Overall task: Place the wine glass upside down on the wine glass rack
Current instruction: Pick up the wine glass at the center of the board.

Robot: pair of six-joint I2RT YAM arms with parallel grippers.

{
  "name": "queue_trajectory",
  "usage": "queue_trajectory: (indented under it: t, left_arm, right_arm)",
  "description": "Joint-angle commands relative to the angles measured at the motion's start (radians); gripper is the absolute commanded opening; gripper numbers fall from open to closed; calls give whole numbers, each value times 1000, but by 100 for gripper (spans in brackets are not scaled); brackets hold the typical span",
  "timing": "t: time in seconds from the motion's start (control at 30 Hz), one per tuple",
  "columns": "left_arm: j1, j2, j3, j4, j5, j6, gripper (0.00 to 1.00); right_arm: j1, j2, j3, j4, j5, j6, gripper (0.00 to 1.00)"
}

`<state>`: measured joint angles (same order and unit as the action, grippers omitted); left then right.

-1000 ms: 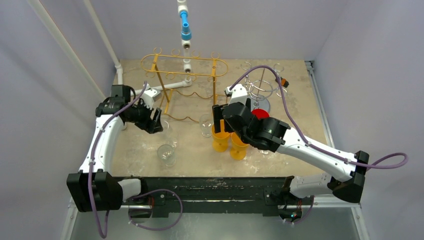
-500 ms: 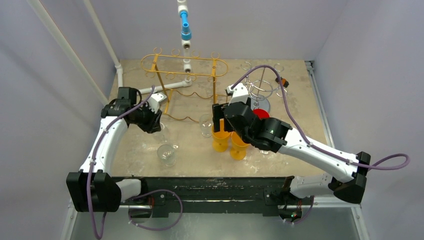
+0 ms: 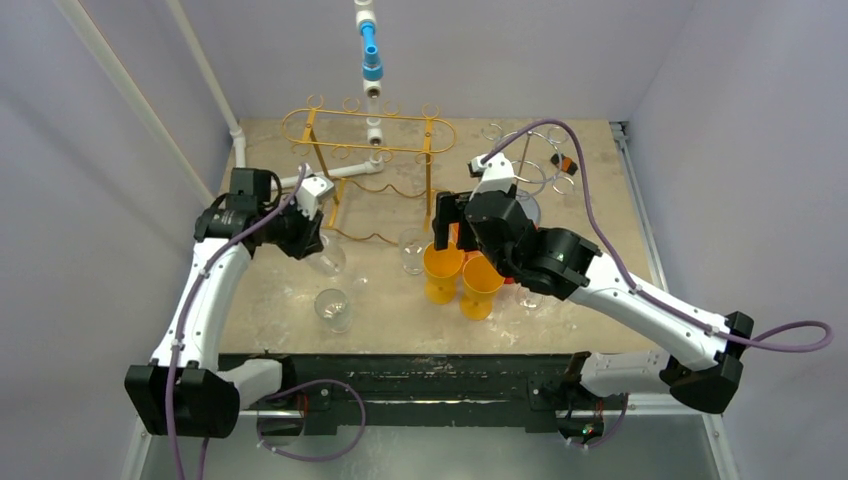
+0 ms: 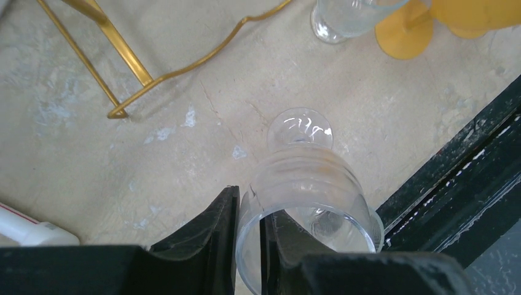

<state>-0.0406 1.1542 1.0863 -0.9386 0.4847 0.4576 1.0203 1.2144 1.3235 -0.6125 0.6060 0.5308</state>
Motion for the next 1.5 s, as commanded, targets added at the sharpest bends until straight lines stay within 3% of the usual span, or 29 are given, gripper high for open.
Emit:
queue_trajectory:
  t: [0.0,0.27,0.47,0.67,0.83,1.0,1.47]
  left_arm:
    - [-4,-52,182,-24,89,-68,0]
    - [-2,-86,464,-51,249,-188,0]
    - [-3,-207,547,222,206,-305,0]
    - [-3,-336,450,662,139,-473,0]
    - [-2,-398,335,893,134,-494,0]
    - [-2,-444,268,986,96,-423,0]
    - [-2,-490,153,1095,60,-383,0]
  right_arm:
    - [-3,-23,68,26,-37,13,93]
    - [-3,-35,156,51,-133,41,99]
    - [-4,-38,275,97,-226,55,99]
    - [-4,8,317,325,-449,119,99]
    - [0,103,328,575,-649,293,99]
    - [34,177,340,780,-707,400,99]
    - [103,343,381,1068,-706,600,99]
